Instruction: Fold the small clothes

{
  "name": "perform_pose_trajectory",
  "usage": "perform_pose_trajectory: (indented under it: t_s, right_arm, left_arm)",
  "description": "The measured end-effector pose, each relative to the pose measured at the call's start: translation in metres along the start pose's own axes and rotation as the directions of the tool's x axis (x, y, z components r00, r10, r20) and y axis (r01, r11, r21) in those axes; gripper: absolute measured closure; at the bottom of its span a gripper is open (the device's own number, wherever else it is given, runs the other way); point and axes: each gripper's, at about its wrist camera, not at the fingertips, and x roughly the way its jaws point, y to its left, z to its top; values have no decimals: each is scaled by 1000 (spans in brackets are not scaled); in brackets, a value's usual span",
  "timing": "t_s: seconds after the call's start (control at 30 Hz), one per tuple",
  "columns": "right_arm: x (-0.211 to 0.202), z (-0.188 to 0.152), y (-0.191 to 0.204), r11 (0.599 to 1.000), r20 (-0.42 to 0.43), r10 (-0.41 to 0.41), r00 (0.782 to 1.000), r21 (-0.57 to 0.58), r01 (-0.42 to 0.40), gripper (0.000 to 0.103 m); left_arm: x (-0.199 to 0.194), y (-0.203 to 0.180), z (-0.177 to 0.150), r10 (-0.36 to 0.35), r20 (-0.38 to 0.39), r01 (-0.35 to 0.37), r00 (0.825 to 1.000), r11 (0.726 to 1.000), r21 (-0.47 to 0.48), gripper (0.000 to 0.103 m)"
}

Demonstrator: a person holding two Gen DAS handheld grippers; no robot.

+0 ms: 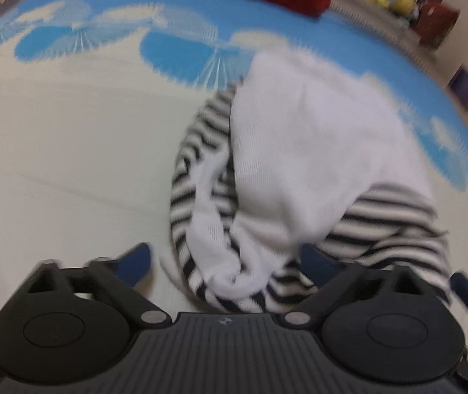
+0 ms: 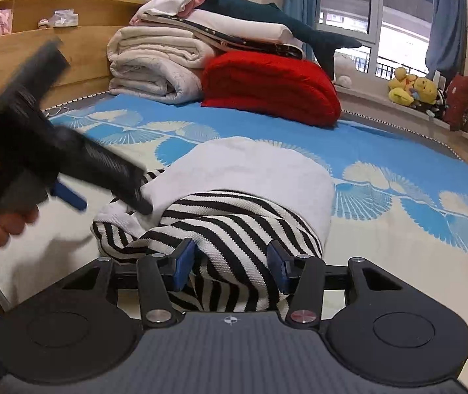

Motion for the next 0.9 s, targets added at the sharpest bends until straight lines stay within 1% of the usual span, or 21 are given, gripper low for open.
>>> perform_pose_trajectory:
  t_s: [0.03, 0.07, 0.13, 0.17, 0.2, 0.23, 0.27, 0.3, 0.37, 0.4, 0.43, 0.5, 0.53, 0.57, 0.6, 0.63, 0.7, 0.73, 0.8, 0.83, 0.9]
  right_arm:
    - [-1, -2, 0, 1000, -9, -8, 1000, -5, 8, 50]
    - [5, -3, -1, 1000, -21, -12, 1000, -14, 12, 49]
    - [8, -7, 2, 999, -24, -18, 1000, -39, 17, 45]
    - [9, -11, 4, 998, -21, -20, 1000, -55, 18, 45]
    - [8, -13, 6, 997, -24, -13, 1000, -71, 11, 42]
    - [8, -15, 8, 997, -25, 2, 1000, -78, -4, 42]
    - [9, -16, 8, 996, -26, 23, 999, -80, -25, 42]
    - [9, -17, 8, 995, -24, 48, 999, -85, -50, 42]
    - [14, -20, 11, 989, -40, 85, 996, -116, -89, 53]
    - [20, -23, 15, 984, -73, 81, 994, -151, -91, 61]
    - [27, -29, 20, 976, -106, 56, 993, -202, -77, 65]
    - [33, -41, 30, 942, -132, 8, 991, -330, -52, 65]
    - [32, -43, 34, 927, -142, -3, 990, -372, -51, 65]
    - [32, -42, 33, 921, -165, -7, 986, -385, -58, 65]
    - [32, -40, 28, 930, -205, 2, 979, -361, -77, 65]
    - [32, -39, 23, 938, -229, 7, 973, -335, -85, 66]
    - [20, -29, 12, 967, -236, 34, 971, -240, -92, 68]
    - [12, -20, 6, 980, -214, 68, 974, -168, -106, 68]
    - [-7, 0, -1, 990, -104, 125, 987, -48, -131, 68]
    - [-12, 10, 0, 991, -51, 133, 990, -27, -134, 68]
    - [-9, 27, 7, 994, 31, 110, 993, -21, -110, 68]
  left_arm:
    - [3, -2, -2, -19, -20, 19, 1000, 1000, 11, 47]
    - [1, -5, -5, -15, -14, 15, 1000, 1000, 26, 49]
    - [-8, -9, -8, -14, 17, 12, 1000, 997, 78, 71]
    - [-13, -6, -7, -26, 30, 24, 999, 997, 78, 76]
    - [-18, 2, -4, -51, 41, 50, 998, 998, 46, 83]
    - [-23, 14, 0, -78, 51, 78, 996, 997, 1, 86]
    - [-26, 26, 4, -73, 67, 76, 995, 996, -39, 86]
    - [-26, 36, 6, -44, 74, 49, 996, 997, -62, 86]
    - [-18, 50, 7, -11, 42, 15, 999, 994, -111, 86]
    - [-14, 51, 6, -10, 25, 13, 1000, 994, -108, 86]
    - [-12, 50, 3, -4, 20, 6, 1000, 996, -94, 85]
    - [-13, 44, -1, 10, 28, -9, 1000, 998, -60, 82]
    - [-13, 43, -3, 13, 27, -12, 1000, 999, -51, 75]
    - [-14, 44, -4, 25, 29, -23, 999, 998, -56, 70]
    - [-13, 48, -2, 32, 30, -30, 999, 997, -65, 60]
    - [-14, 50, -3, 36, 27, -34, 999, 997, -71, 57]
    - [-18, 52, -5, 49, 31, -46, 998, 997, -65, 52]
    - [-20, 51, -7, 58, 32, -56, 998, 997, -57, 46]
    - [-26, 50, -11, 82, 39, -80, 996, 996, -40, 40]
    - [-28, 48, -14, 94, 43, -93, 995, 995, -33, 36]
    - [-33, 46, -19, 89, 45, -88, 995, 996, -33, 34]
